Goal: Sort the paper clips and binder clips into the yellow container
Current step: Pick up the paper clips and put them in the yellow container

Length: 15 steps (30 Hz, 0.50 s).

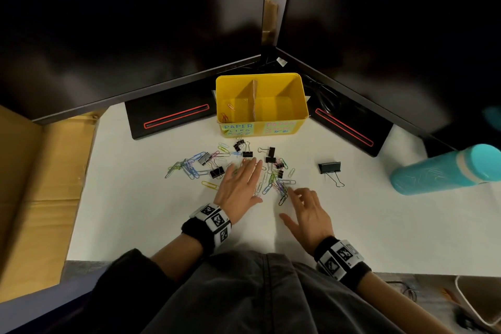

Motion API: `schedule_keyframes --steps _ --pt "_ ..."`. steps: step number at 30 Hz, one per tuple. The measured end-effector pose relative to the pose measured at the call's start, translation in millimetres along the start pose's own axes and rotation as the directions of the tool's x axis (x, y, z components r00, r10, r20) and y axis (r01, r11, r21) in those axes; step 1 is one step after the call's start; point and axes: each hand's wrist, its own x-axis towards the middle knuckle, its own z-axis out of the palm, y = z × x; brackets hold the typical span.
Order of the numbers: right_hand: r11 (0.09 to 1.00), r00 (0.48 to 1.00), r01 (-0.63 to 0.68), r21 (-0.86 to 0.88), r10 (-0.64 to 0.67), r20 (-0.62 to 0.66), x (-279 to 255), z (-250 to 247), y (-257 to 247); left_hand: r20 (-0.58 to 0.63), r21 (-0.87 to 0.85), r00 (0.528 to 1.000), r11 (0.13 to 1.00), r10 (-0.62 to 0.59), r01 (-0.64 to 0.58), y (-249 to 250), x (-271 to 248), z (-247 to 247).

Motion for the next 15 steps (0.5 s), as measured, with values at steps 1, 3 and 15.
schedule_keyframes --steps 1,3,15 --pt "0.999 1.0 0.005 0.032 -0.005 0.001 4 1 -2 0.029 -0.016 0.999 0.999 -0.03 0.031 2 5 -4" --pt "0.993 0.999 -0.031 0.117 0.032 -0.007 19 2 -5 0.03 -0.056 0.998 0.996 -0.061 0.062 4 11 -8" --pt "0.989 0.991 -0.02 0.149 0.039 -0.126 68 3 -16 0.14 0.011 0.987 0.997 -0.073 0.072 5 15 -17"
